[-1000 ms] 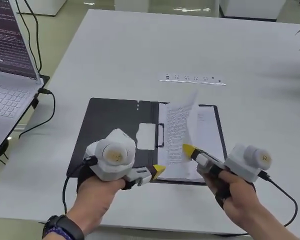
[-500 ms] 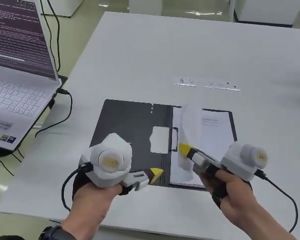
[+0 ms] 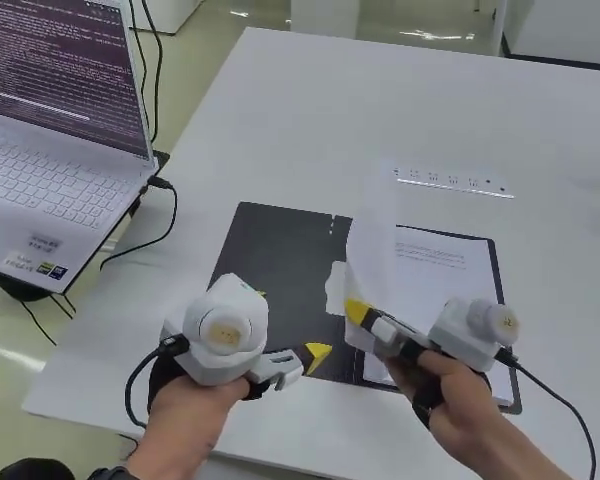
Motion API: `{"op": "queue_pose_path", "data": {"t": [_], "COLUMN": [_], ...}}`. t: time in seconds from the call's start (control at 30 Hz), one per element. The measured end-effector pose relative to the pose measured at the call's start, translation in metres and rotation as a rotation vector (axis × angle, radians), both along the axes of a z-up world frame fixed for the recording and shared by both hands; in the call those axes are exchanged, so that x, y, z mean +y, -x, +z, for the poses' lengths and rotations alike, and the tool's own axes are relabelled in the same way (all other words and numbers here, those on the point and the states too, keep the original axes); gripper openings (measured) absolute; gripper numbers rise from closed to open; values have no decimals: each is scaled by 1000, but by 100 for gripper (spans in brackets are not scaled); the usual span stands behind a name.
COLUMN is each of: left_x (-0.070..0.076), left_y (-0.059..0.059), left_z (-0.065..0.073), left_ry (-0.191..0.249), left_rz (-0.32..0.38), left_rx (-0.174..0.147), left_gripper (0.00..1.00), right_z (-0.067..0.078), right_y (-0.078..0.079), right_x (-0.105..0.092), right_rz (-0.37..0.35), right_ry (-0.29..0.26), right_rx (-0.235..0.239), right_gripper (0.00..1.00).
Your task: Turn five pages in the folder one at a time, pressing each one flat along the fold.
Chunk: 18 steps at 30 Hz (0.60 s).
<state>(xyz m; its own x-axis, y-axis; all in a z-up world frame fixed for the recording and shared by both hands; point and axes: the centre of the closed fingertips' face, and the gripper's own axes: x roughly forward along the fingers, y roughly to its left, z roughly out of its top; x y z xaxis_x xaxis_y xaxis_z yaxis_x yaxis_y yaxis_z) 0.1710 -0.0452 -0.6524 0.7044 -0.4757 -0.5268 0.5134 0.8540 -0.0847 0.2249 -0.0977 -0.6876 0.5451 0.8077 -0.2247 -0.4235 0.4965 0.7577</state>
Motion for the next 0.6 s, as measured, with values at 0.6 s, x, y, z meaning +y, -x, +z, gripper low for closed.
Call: {"op": "queue_pose_path", "data": {"t": [0.6], "left_x": [19], "left_y": [2], "left_z": [-1], "left_ry": [36], "left_rz": [51], "left_rx": [6], "left_gripper": [64], "right_z": [-20], "right_y": [2], "right_x": [41], "right_rz": [61], "right_ry": [18], "right_rx": [52], "right_gripper": [0]}}
